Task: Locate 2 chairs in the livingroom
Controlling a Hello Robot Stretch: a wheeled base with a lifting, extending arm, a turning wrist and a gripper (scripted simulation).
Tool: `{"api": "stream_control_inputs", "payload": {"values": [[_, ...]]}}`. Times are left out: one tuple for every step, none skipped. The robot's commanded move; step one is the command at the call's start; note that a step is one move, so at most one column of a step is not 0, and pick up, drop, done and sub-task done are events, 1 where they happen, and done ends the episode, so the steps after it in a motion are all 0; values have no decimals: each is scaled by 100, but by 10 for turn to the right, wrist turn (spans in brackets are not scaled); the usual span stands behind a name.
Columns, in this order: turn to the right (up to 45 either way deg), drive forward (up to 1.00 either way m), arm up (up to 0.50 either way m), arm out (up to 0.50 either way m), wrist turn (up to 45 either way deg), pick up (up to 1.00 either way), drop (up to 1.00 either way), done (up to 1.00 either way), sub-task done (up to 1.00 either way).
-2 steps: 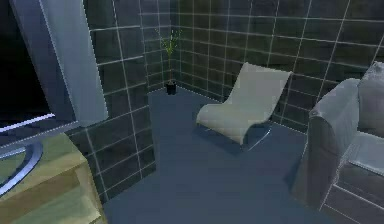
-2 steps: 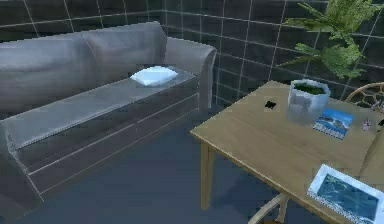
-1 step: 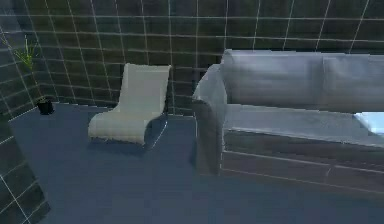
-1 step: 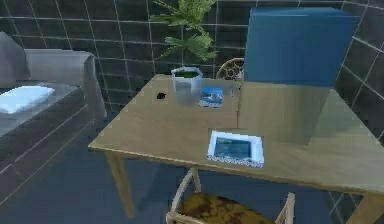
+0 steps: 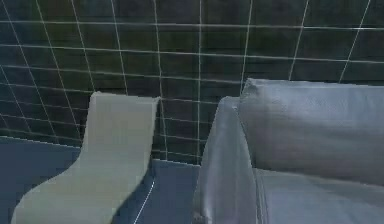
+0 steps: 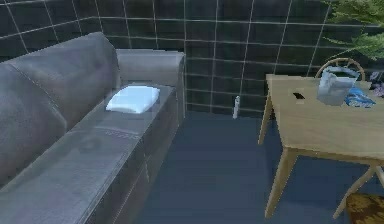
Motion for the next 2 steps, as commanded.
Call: {"api": "stream_control_inputs", "payload": {"values": [[120,0,0,0,0,0,0,0,0],[0,10,0,0,0,0,0,0,0]]}}
